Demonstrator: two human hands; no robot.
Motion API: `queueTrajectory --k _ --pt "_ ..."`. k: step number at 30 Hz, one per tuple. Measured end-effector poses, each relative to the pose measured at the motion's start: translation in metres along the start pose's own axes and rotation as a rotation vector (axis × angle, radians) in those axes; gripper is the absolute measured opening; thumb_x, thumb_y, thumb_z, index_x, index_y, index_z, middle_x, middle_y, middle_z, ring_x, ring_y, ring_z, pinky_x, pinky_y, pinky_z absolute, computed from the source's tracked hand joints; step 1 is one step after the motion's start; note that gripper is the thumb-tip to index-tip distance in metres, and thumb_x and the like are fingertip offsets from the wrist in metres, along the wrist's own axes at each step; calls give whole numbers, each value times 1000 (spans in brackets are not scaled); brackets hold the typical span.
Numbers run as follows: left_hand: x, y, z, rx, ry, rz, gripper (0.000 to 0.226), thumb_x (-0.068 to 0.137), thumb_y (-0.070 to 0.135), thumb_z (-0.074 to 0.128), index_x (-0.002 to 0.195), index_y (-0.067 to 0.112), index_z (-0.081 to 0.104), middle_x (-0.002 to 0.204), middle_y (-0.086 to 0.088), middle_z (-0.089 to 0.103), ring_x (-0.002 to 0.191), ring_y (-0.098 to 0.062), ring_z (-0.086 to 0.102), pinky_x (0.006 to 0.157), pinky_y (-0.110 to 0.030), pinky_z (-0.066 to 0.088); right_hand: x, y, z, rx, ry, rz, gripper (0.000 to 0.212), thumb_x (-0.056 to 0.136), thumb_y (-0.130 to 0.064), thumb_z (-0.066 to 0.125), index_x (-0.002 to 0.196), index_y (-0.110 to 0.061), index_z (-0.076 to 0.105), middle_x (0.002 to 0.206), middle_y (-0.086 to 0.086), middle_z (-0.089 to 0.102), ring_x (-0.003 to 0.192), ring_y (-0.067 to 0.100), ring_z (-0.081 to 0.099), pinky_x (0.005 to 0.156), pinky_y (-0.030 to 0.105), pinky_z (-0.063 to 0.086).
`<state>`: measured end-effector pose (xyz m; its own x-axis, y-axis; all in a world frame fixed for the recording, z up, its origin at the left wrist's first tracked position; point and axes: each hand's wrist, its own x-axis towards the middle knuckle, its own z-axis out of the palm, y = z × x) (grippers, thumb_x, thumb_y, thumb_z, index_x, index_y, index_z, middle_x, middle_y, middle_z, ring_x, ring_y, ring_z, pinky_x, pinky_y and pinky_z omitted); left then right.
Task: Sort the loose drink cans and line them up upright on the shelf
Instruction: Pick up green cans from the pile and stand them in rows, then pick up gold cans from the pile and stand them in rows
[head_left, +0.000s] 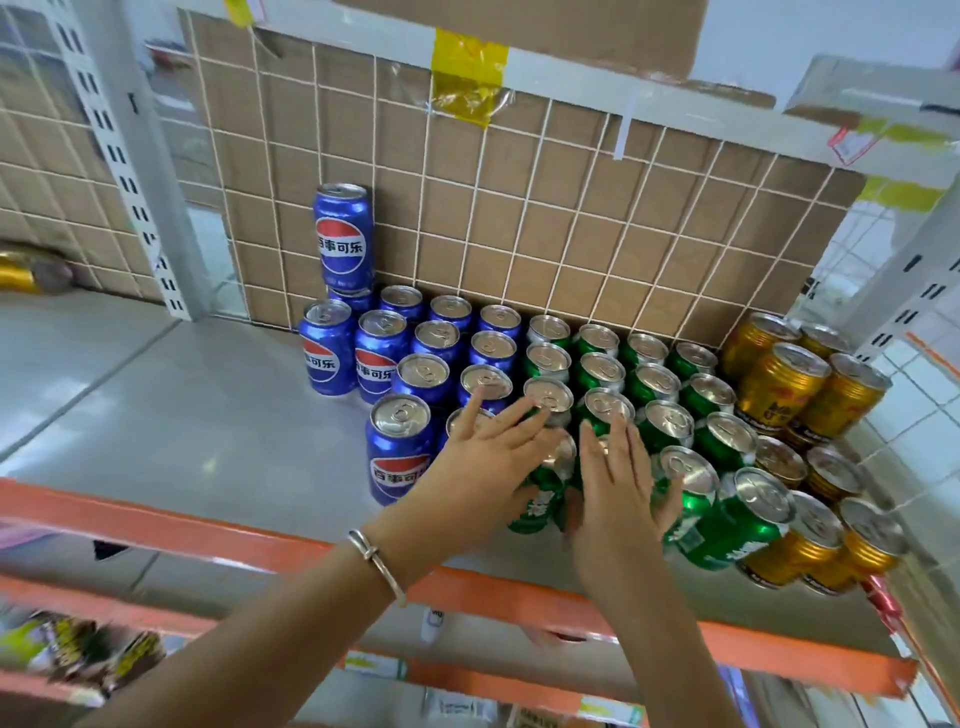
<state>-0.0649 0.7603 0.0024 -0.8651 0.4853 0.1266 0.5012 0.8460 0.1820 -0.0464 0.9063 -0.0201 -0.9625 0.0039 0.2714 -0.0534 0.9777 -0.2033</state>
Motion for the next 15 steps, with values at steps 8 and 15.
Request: queueTrajectory --k 8,15 --pt "-74 -37 -12 -138 212 4 54 73 12 57 126 20 58 138 -2 53 135 -25 41 110 -63 17 -22 -90 8 353 81 -303 60 73 -27 41 131 -19 56 135 3 56 125 22 49 107 59 21" --pt "-181 -129 -38 -183 115 -333 50 86 32 50 135 25 48 145 4 43 135 -14 36 113 -28 21 -32 -202 11 325 -196 -467 41 93 -28 53 133 -29 49 128 -12 57 126 9 48 112 40 2"
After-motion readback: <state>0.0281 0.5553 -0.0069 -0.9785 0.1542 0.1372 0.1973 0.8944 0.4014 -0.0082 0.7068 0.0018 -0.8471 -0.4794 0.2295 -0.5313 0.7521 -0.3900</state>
